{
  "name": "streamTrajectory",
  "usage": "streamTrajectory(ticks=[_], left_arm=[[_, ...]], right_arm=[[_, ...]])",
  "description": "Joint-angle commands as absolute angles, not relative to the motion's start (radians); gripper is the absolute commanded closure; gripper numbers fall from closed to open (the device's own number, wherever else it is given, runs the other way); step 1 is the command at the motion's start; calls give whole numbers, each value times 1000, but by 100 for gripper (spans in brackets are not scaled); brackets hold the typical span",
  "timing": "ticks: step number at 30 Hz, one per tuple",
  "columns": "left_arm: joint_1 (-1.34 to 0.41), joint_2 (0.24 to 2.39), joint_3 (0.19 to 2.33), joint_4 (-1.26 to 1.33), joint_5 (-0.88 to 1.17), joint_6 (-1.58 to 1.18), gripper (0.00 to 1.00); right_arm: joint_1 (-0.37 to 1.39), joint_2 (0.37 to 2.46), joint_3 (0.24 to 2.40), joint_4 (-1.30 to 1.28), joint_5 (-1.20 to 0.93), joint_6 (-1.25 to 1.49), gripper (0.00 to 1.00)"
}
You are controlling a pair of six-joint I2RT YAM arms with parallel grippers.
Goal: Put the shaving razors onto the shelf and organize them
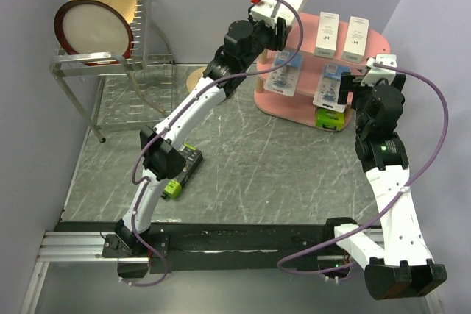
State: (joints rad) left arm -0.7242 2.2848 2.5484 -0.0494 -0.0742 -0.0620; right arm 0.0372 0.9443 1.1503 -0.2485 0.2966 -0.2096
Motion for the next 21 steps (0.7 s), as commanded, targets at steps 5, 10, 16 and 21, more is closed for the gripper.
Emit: streamTrajectory(ticks=[5,10,16,21], left_arm=[[-721,2329,2609,110,-78,-64,56],[-733,2333,2614,147,-72,-60,53],[-742,2312,2609,161,-109,-66,47],[-749,2301,2608,183,-146,-54,37]], right_arm=[[18,956,1203,-252,284,-161,0],[17,953,1200,-268,282,-147,0],[15,951,1200,-271,284,-135,0],[15,966,1207,-281,276,-118,0]])
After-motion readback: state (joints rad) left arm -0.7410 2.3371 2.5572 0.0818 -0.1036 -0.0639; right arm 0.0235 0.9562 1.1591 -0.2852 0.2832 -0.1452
